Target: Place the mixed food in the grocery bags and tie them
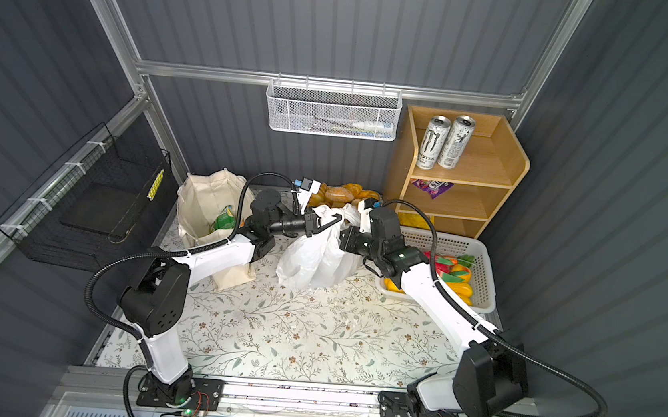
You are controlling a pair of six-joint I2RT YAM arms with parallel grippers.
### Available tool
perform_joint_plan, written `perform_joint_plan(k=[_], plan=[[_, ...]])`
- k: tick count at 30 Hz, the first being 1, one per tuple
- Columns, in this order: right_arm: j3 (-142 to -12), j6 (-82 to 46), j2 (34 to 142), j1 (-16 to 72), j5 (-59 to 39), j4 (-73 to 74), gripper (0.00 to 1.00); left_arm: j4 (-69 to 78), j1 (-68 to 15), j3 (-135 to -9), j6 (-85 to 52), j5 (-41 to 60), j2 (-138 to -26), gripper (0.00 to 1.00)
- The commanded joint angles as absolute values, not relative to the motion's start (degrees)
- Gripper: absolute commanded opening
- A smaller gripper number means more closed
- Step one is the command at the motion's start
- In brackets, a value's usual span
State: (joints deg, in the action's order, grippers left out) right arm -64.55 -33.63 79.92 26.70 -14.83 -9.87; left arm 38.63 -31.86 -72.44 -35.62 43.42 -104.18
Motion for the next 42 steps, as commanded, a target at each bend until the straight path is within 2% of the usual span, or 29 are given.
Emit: perform_joint_plan(k=[1,10,11,13,16,21,27,31,42], plan=[[-63.7,-34.0,78.3,24.2,-13.7,-10.6,0.00,43.5,-31.8,-71.6,-36.3,43.7,-104.3,0.00],[-63.7,-35.2,79.4,21.2,-18.0,-8.8,0.00,49.2,-31.3,-69.2,-36.9,47.1,-103.5,0.00],[-63.7,-35.3,79.4,21.1,-18.4,-8.8,0.04,49.2,-31.3,-69.3,-36.9,47.2,-103.5,0.00],[-64.0,-35.4,79.2,21.1,-21.2,-9.3,0.22,49.5,-31.1,-69.3,-36.7,47.5,-103.6,0.00],[-64.3,-36.4,75.9,20.2,-22.3,-11.3,0.41,49.0,-30.8,-69.7,-35.8,47.8,-103.5,0.00],[-66.6,-40.9,67.9,18.8,-21.3,-17.9,0.56,44.6,-30.8,-69.7,-30.3,47.7,-102.1,0.00],[-66.2,-54.1,69.7,18.9,-30.5,-10.8,0.70,41.1,-30.8,-69.5,-24.4,47.6,-100.4,0.00],[-61.6,-65.8,72.7,19.3,-35.6,0.9,0.76,39.1,-30.9,-69.3,-21.3,46.8,-99.0,0.00],[-62.9,-66.6,76.4,23.4,-34.5,2.5,0.80,33.3,-30.9,-69.9,-16.4,46.7,-97.7,0.00]])
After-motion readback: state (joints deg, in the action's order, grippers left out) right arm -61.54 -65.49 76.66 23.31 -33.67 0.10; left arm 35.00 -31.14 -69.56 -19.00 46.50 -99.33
